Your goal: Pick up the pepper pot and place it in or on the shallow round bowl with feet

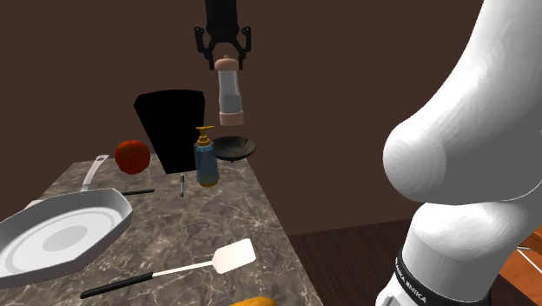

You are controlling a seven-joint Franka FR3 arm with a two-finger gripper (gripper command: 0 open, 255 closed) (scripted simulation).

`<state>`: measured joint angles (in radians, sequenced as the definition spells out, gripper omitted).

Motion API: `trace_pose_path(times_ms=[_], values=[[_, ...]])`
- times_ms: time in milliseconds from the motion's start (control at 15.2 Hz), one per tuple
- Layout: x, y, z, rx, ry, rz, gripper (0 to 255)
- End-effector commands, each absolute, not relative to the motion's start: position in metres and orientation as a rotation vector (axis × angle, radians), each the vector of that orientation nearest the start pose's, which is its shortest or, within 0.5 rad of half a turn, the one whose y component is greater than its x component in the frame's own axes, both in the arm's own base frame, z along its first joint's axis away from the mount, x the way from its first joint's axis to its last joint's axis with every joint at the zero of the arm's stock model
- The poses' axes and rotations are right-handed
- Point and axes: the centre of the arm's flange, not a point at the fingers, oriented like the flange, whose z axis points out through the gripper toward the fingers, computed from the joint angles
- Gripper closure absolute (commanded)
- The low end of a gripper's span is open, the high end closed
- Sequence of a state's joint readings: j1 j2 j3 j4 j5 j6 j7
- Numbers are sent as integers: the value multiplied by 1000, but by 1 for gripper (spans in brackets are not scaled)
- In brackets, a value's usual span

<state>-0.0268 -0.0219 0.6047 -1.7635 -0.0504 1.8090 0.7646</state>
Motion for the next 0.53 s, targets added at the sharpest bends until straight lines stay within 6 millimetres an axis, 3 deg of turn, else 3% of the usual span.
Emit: trace_pose_path(times_ms=[0, 462], values=[[501, 307, 567, -3135, 279, -140, 255], [592, 313, 586, -3135, 279, -140, 255]])
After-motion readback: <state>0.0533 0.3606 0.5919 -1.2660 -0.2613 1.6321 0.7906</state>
